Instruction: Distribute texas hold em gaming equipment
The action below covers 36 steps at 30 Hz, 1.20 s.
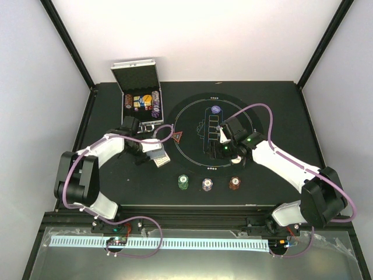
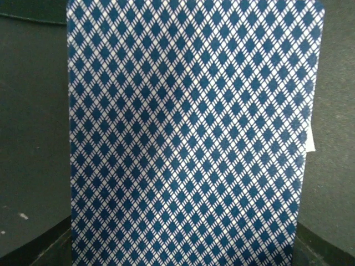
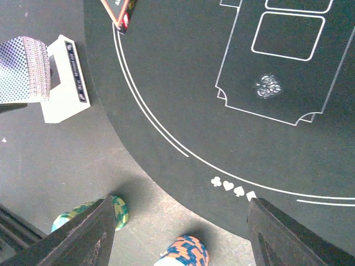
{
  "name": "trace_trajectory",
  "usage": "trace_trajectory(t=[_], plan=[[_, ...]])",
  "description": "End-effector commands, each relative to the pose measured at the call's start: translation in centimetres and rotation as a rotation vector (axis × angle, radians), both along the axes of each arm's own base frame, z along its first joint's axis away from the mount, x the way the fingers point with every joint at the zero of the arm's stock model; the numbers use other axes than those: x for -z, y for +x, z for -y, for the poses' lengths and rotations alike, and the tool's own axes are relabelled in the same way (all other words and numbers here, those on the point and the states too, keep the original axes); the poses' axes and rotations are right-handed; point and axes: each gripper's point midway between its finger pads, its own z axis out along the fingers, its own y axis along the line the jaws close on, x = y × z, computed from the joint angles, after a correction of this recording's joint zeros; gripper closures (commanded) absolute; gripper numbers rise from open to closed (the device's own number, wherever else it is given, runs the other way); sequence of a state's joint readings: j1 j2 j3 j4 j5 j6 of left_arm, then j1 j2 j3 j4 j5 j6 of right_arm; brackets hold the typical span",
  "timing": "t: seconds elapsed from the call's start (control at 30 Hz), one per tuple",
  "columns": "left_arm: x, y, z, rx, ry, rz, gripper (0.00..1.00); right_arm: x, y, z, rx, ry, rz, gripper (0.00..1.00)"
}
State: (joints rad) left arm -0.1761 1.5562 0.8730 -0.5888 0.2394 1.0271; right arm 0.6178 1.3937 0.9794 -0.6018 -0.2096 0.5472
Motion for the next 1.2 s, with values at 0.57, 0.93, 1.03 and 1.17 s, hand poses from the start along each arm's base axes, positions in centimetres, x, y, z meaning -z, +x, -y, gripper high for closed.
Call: trace_trajectory(t=[0.57,0.93,1.03,1.17], plan=[[-10.2,-3.6,6.7,0.167,-0.21,0.045,0.99,-6.2,-1.7,-10.1,-0.165,0.587,-0.067,0.26],[-12.0,-5.0,8.9,0.223,-0.208,0.07,0.98,-6.3,-2.3,-13.6,-0.211,0.695,-0.129,0.32],[-12.2,-5.3,9.0,0.232,-0.209,0.076,0.98,-6.0,-2.3,-14.0,-0.212,0.706,-0.14,0.33],[-12.5,-5.6,9.2,0.237,-0.212,0.081,0.98,-5.6,-2.3,-14.7,-0.212,0.715,-0.16,0.37]])
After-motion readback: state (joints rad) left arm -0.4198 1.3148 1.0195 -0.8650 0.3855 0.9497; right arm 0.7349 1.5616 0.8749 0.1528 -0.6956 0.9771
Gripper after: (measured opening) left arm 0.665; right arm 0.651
